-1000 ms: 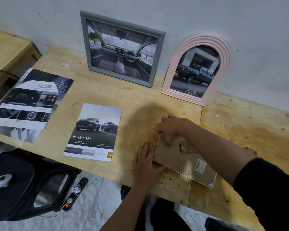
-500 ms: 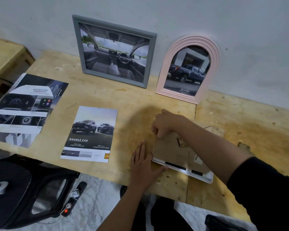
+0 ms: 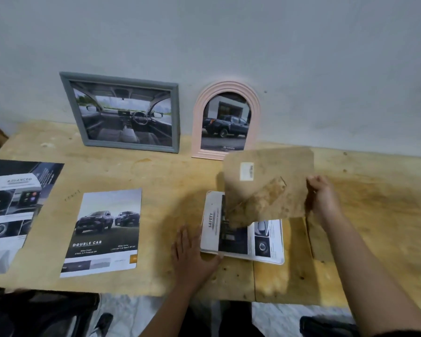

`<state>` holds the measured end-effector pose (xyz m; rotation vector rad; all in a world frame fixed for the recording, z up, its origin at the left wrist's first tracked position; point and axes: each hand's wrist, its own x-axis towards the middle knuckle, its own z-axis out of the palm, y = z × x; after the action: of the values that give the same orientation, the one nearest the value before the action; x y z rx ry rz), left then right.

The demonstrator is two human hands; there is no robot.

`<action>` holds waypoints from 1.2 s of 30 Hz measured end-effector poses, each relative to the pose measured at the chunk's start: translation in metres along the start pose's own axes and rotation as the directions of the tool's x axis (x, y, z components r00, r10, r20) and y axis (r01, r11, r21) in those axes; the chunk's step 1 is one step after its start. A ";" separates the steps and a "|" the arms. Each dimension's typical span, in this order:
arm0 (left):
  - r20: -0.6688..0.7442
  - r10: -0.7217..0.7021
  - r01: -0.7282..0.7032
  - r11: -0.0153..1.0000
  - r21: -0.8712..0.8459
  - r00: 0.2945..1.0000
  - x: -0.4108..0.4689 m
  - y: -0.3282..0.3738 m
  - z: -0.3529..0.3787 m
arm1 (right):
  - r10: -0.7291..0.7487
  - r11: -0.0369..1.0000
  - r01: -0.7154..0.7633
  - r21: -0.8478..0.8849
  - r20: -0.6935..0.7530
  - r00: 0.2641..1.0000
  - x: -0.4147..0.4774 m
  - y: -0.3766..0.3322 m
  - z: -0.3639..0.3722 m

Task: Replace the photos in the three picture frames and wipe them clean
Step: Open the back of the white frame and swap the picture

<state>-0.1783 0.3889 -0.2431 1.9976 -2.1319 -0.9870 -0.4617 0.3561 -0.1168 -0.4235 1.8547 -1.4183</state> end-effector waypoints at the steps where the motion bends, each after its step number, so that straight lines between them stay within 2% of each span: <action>1: 0.027 -0.014 0.014 1.000 -0.009 1.000 0.001 0.002 0.000 | 0.087 0.980 -0.069 0.187 -0.088 0.992 -0.004 0.018 -0.021; 3: 0.065 -0.033 0.034 0.999 -0.022 0.997 0.004 0.007 -0.001 | 0.256 0.850 -0.136 0.510 -0.174 0.951 -0.007 0.052 -0.056; 5: 0.083 -0.039 0.042 0.999 -0.033 0.996 0.007 0.010 0.000 | 0.370 0.713 -0.133 0.689 -0.209 0.905 -0.008 0.068 -0.076; 7: 0.100 -0.045 0.049 0.998 -0.033 0.994 0.008 0.011 -0.001 | 0.415 0.661 -0.085 0.746 -0.269 0.869 -0.007 0.065 -0.080; 11: 0.115 -0.056 0.060 0.998 -0.030 0.992 0.009 0.014 -0.003 | 0.480 0.622 -0.012 0.783 -0.369 0.796 0.013 0.049 -0.075; 13: 0.128 -0.062 0.066 0.997 -0.028 0.990 0.009 0.014 -0.004 | 0.496 0.682 -0.038 0.730 -0.424 0.758 0.025 0.048 -0.073; 17: 0.143 -0.058 0.064 0.997 -0.038 0.988 0.011 0.014 -0.005 | 0.430 0.858 -0.170 0.485 -0.498 0.753 0.034 0.052 -0.063; 19: 0.147 -0.063 0.069 0.997 -0.040 0.987 0.010 0.015 -0.005 | 0.358 0.934 -0.287 0.214 -0.583 0.729 0.029 0.054 -0.057; 21: 0.137 -0.065 0.075 0.995 -0.063 0.988 0.010 0.017 -0.005 | 0.156 0.951 -0.284 -0.120 -0.607 0.779 0.018 0.060 -0.049; 23: 0.131 -0.067 0.080 0.992 -0.095 0.989 0.010 0.017 -0.004 | -0.074 0.909 -0.120 -0.398 -0.440 0.895 0.007 0.066 -0.035; 25: 0.119 -0.070 0.082 0.992 -0.095 0.990 0.011 0.017 -0.004 | -0.155 0.798 0.089 -0.596 -0.061 0.986 0.004 0.070 -0.015; 27: 0.106 -0.073 0.080 0.994 -0.068 0.992 0.010 0.018 -0.004 | -0.102 0.610 0.287 -0.738 0.286 0.953 0.012 0.076 0.001; 28: 0.107 -0.075 0.082 0.995 -0.058 0.991 0.010 0.019 -0.005 | -0.070 0.525 0.352 -0.775 0.374 0.925 0.016 0.077 0.006; 33: 0.115 -0.126 0.130 0.991 -0.031 0.985 0.007 0.027 -0.006 | 0.031 0.371 0.431 -0.823 0.475 0.880 0.024 0.079 0.017; 36: 0.104 -0.129 0.135 0.990 -0.050 0.986 0.005 0.027 -0.004 | -0.011 0.381 0.466 -0.799 0.500 0.866 0.026 0.079 0.014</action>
<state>-0.2007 0.3815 -0.2286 2.1293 -2.0150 -1.1774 -0.4552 0.3554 -0.2011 -1.4964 2.0742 -0.2065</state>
